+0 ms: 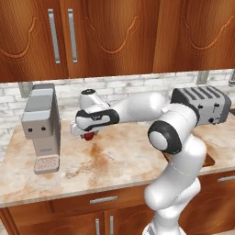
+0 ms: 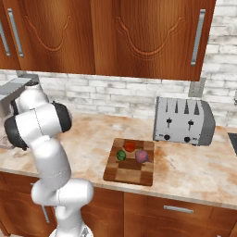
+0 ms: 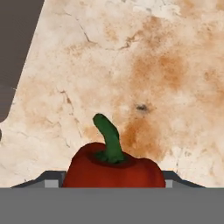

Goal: Place the avocado, onion, tomato, and bell pepper on the cutting board.

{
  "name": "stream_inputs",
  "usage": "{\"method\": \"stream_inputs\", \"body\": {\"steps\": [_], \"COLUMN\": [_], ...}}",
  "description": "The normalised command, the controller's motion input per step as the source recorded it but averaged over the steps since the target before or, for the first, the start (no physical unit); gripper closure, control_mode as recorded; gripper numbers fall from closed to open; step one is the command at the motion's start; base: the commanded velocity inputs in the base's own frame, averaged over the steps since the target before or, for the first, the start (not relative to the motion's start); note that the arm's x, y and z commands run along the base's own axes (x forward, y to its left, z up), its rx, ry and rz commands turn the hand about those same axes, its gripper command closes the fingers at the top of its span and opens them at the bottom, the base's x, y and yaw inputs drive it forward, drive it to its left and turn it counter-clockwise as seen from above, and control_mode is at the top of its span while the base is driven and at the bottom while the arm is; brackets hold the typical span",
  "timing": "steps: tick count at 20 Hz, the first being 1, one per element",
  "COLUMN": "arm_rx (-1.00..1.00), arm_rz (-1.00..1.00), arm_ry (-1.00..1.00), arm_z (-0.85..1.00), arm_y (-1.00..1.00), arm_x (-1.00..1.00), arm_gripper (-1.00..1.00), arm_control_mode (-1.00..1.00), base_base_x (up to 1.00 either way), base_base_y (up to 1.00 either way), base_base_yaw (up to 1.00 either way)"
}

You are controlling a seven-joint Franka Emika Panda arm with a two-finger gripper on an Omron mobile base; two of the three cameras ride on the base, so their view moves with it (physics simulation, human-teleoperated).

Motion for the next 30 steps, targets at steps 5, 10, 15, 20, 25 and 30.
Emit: {"method": "stream_inputs", "body": {"steps": [5, 10, 15, 20, 25, 30], "arm_rx": [0.0, 0.0, 0.0, 0.0, 0.0, 0.0], "arm_rz": [-0.04, -0.05, -0.1, -0.1, -0.14, -0.19], "arm_ry": [-0.04, -0.05, -0.06, -0.06, -0.04, -0.01], "arm_z": [0.55, 0.55, 0.52, 0.41, 0.26, 0.24], "arm_y": [-0.56, -0.83, -0.96, -0.99, -0.89, -0.85], "arm_x": [-0.81, -0.93, -0.96, -0.88, -0.64, -0.46], "arm_gripper": [1.0, 1.0, 1.0, 1.0, 1.0, 1.0], "arm_control_mode": [-1.0, -1.0, -1.0, -1.0, -1.0, -1.0], "base_base_x": [0.0, 0.0, 0.0, 0.0, 0.0, 0.0], "base_base_y": [0.0, 0.0, 0.0, 0.0, 0.0, 0.0], "base_base_yaw": [0.0, 0.0, 0.0, 0.0, 0.0, 0.0]}}
